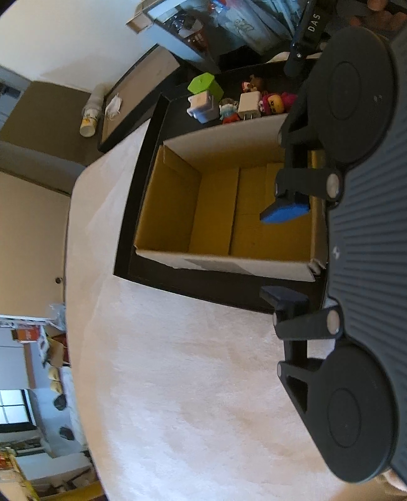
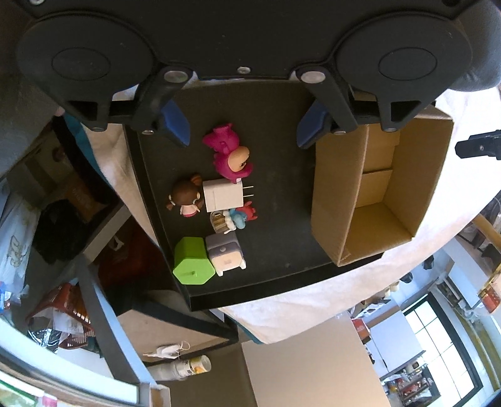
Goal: Organize rigid objects
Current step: 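Move the left tool to the cardboard box edge while the right tool approaches the pink doll, then close the right gripper on the pink hooded doll and lift it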
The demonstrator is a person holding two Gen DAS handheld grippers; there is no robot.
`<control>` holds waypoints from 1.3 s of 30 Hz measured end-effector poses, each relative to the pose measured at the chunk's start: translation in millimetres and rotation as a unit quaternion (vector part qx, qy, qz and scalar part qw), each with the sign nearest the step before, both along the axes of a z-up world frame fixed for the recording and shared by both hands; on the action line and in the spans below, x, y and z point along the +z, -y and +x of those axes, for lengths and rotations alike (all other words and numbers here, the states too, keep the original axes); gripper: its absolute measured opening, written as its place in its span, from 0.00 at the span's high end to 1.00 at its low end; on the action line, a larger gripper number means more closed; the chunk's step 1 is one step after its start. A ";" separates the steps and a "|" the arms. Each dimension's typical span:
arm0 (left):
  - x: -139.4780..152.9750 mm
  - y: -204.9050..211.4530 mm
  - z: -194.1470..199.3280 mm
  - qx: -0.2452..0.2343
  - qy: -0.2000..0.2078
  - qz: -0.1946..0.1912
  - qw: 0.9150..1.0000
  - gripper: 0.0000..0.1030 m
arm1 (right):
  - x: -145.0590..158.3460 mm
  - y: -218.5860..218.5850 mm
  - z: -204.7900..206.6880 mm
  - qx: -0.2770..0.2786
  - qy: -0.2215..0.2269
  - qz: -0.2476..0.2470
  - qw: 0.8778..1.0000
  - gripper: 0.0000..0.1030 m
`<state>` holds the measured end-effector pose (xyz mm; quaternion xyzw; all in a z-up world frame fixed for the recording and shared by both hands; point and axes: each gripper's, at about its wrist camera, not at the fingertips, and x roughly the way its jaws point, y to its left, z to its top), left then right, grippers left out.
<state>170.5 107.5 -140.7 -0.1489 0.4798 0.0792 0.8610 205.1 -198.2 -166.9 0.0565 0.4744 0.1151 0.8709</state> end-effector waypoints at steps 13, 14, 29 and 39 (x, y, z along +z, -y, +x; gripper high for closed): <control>-29.8 -8.0 21.1 0.021 -0.024 0.005 0.999 0.75 | -32.1 -13.9 28.5 -0.010 -0.029 -0.034 0.999 0.34; -31.5 -8.4 22.7 0.024 -0.026 0.005 0.999 0.75 | -33.3 -14.6 29.9 -0.010 -0.030 -0.036 0.999 0.34; -41.0 9.2 41.9 0.035 -0.044 0.050 0.997 0.88 | -53.3 -38.8 46.6 -0.005 -0.023 -0.087 0.996 0.39; -46.4 22.9 44.9 0.036 -0.037 0.097 0.994 0.90 | -67.6 -49.1 53.5 -0.003 -0.015 -0.122 0.992 0.44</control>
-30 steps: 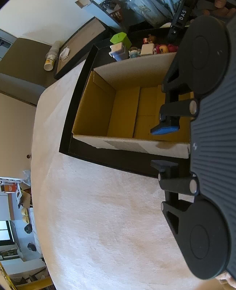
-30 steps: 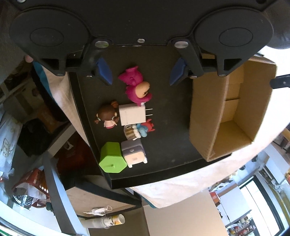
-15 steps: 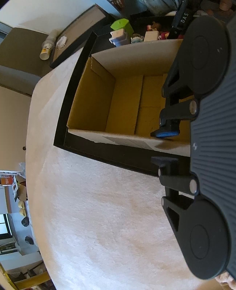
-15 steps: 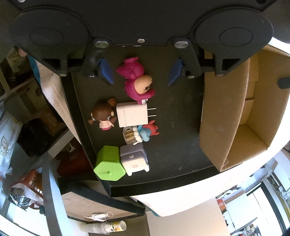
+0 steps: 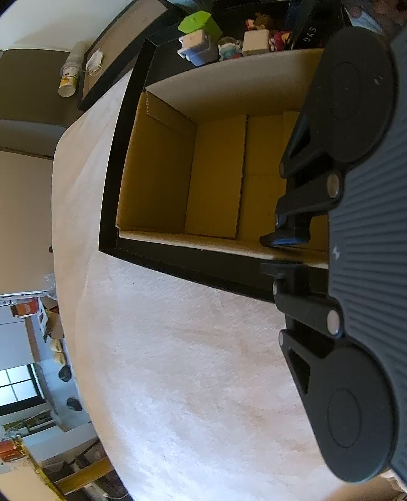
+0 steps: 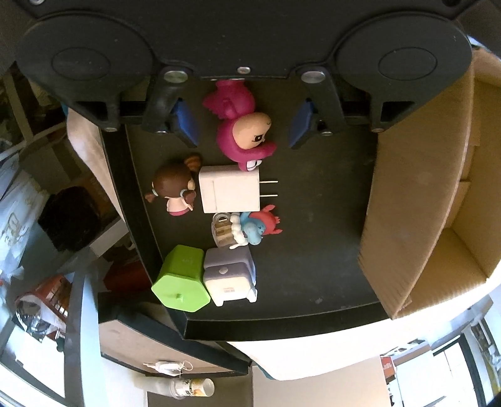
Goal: Organize rigid objects
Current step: 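Close the right gripper on the pink hooded doll and lift it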
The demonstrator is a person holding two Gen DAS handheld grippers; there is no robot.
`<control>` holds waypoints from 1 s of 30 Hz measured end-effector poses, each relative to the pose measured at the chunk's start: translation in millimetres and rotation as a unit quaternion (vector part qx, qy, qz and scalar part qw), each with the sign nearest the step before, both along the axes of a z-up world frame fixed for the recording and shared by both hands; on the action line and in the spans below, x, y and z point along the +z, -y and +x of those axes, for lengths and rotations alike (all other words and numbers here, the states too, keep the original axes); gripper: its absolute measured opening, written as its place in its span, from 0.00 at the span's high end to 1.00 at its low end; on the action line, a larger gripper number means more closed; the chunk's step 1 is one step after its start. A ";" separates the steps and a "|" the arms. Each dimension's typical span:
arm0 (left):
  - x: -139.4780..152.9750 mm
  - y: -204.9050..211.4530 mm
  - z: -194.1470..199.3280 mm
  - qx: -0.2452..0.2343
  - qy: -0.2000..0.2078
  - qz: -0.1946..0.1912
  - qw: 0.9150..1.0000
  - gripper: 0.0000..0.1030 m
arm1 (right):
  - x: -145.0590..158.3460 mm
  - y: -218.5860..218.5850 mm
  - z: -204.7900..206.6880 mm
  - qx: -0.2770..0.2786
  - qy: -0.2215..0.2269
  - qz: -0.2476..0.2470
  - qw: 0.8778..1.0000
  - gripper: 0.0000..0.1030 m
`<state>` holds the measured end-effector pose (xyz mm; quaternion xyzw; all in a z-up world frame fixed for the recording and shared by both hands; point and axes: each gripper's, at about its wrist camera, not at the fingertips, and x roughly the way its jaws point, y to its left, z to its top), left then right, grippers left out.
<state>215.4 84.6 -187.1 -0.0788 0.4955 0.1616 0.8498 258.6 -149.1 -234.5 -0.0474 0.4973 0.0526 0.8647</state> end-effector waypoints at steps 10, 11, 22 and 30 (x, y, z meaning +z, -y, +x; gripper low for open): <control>-2.2 8.1 -5.2 -0.005 0.022 0.031 0.999 0.90 | -3.0 -2.7 -2.2 0.010 0.008 -0.002 1.000 0.64; -2.7 8.2 -5.8 -0.004 0.024 0.032 0.999 0.90 | -0.2 -1.7 -3.4 0.009 0.009 0.003 1.000 0.64; -2.6 7.4 -11.6 -0.008 0.041 0.022 0.999 0.91 | 35.9 -1.5 -12.1 0.011 0.047 0.015 0.999 0.64; -1.4 5.7 -14.9 -0.011 0.048 0.015 0.999 0.92 | 60.1 -14.6 -14.8 0.021 0.071 0.020 0.997 0.64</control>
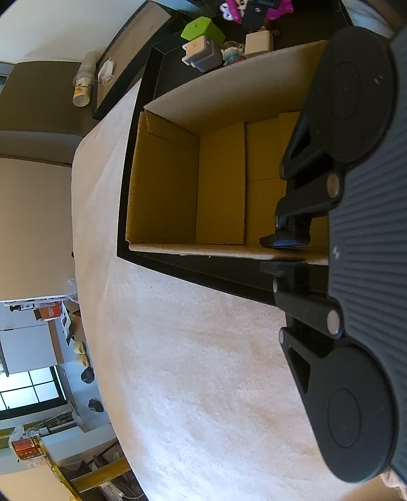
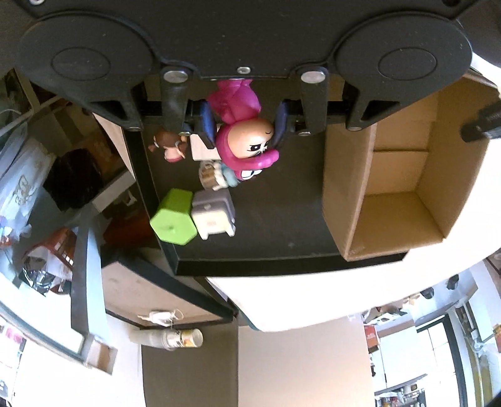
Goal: Organize rigid objects
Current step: 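Close the right gripper on the pink hooded doll and lift it, then carry the pink doll over the cardboard box and release it inside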
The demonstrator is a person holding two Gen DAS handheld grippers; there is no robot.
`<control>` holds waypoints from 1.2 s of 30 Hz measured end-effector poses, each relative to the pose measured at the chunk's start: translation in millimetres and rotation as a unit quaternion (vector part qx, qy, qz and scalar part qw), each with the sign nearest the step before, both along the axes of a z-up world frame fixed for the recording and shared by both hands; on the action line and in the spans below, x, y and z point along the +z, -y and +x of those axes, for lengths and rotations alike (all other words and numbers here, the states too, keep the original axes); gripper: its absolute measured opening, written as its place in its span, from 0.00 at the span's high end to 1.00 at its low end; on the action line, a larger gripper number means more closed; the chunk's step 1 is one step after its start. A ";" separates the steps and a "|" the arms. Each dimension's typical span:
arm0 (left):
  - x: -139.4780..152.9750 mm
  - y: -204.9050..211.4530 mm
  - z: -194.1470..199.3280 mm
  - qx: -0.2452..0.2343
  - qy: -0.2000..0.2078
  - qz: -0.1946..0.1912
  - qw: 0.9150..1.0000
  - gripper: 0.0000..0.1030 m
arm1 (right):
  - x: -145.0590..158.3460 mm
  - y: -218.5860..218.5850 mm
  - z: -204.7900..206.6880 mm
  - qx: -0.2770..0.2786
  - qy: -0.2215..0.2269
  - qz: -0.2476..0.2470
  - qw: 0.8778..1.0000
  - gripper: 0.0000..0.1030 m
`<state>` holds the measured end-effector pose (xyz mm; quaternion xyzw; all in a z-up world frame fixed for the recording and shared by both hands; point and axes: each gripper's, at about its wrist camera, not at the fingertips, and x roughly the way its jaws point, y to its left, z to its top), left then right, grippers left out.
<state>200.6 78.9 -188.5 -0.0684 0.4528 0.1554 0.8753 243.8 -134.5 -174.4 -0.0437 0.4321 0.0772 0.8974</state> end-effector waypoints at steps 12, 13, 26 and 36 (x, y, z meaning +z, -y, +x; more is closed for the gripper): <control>0.2 -6.4 -7.5 0.002 0.020 -0.019 1.000 0.92 | 29.5 -38.0 -4.0 0.061 0.030 0.000 0.998 0.64; 0.3 -6.5 -7.5 0.003 0.022 -0.019 1.000 0.92 | 31.6 -40.3 -3.8 0.065 0.028 0.005 0.997 0.64; -0.1 -12.9 -11.0 0.004 0.033 -0.043 0.999 0.92 | 38.4 -73.0 -3.3 0.113 0.026 0.018 0.993 0.63; -0.7 -15.6 -12.7 0.001 0.038 -0.055 0.998 0.92 | 38.5 -96.0 1.4 0.148 0.021 0.025 0.988 0.63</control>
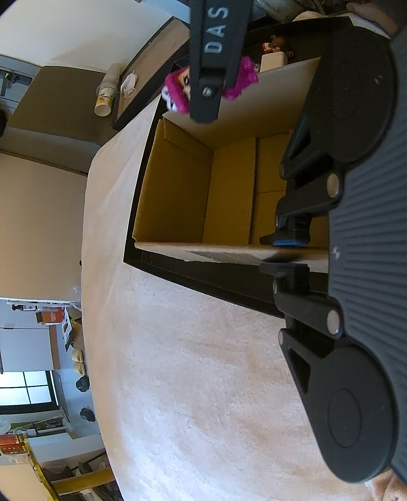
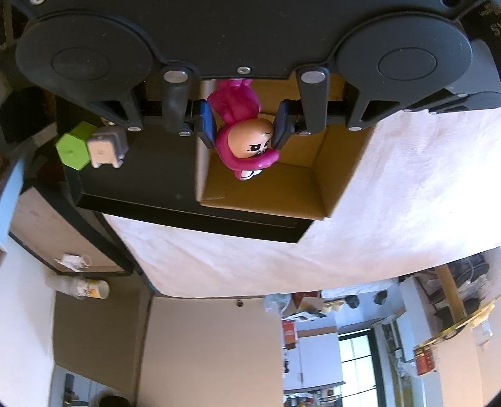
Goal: Organize rigid objects
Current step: 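Carry the pink doll over the cardboard box and release it inside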
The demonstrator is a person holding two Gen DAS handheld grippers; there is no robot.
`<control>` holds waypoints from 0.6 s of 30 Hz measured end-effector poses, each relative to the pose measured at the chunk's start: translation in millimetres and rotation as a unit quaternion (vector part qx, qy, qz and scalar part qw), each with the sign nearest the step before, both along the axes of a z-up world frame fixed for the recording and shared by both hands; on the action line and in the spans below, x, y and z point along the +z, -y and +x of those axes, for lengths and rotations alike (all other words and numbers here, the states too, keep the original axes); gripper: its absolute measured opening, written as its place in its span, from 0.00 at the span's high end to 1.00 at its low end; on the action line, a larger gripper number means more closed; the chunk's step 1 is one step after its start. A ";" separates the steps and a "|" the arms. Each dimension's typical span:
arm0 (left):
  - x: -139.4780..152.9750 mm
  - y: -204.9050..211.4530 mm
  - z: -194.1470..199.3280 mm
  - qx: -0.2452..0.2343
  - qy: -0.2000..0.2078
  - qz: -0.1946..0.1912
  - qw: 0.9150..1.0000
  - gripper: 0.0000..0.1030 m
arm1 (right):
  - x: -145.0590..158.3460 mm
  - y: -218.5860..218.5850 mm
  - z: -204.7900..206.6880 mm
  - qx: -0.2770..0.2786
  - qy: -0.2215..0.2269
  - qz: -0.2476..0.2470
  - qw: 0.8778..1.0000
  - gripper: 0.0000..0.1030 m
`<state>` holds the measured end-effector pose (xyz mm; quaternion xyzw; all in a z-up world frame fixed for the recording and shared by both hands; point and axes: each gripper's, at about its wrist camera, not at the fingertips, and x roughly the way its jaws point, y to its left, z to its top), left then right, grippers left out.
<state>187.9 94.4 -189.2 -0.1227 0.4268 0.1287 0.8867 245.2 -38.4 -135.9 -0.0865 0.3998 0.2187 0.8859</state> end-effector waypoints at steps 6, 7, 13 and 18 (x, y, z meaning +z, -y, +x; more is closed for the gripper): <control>-1.9 -3.5 0.7 0.004 0.001 -0.009 1.000 0.92 | -2.8 -10.2 6.0 0.022 -0.018 0.015 0.999 0.63; -2.0 -4.4 0.7 0.005 0.001 -0.011 1.000 0.92 | -3.2 -12.4 6.4 0.023 -0.019 0.014 0.999 0.63; -2.9 -7.9 1.6 0.008 0.001 -0.021 1.000 0.92 | -4.7 -20.9 11.4 0.040 -0.030 0.028 0.998 0.62; -3.2 -7.5 1.1 0.008 0.001 -0.020 1.000 0.91 | 0.4 -24.8 11.2 0.049 -0.025 0.035 0.998 0.56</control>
